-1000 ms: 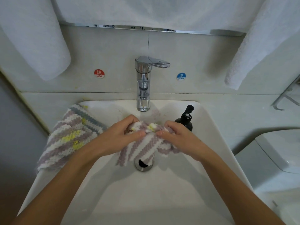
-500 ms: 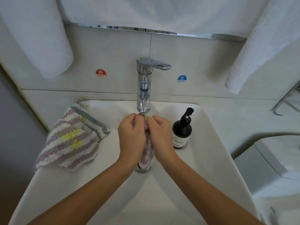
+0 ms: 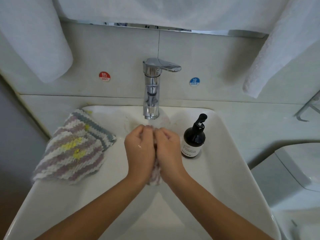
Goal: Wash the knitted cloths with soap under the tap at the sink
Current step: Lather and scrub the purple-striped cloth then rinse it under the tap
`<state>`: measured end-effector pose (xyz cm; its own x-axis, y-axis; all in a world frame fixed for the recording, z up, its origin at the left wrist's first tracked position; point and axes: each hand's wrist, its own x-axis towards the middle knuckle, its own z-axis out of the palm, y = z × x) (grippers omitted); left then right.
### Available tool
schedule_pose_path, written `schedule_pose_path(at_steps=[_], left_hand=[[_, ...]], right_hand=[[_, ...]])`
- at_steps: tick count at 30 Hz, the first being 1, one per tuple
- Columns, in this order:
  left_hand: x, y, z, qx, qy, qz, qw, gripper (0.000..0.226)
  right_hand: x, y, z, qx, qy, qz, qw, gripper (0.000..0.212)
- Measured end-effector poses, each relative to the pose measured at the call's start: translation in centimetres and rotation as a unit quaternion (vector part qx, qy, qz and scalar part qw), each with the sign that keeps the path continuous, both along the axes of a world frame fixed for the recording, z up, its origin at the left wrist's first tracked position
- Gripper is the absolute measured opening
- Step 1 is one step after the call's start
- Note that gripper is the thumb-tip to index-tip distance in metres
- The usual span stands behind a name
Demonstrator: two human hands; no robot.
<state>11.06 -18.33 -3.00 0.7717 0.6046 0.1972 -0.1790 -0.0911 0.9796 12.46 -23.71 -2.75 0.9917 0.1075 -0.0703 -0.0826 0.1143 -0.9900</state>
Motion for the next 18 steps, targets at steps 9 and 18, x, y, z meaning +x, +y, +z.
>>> schedule_pose_path(at_steps=[9, 18], left_hand=[[-0.8, -0.2, -1.0, 0.019, 0.019, -0.074, 0.997, 0.037], [-0.9, -0.7, -1.0, -0.009, 0.003, -0.050, 0.999, 0.040]], right_hand=[[1.3, 0.3, -0.1, 0.047, 0.049, -0.033, 0.997, 0.046], [1.0, 0.1, 0.1, -0.025, 0.002, -0.038, 0.999, 0.039]])
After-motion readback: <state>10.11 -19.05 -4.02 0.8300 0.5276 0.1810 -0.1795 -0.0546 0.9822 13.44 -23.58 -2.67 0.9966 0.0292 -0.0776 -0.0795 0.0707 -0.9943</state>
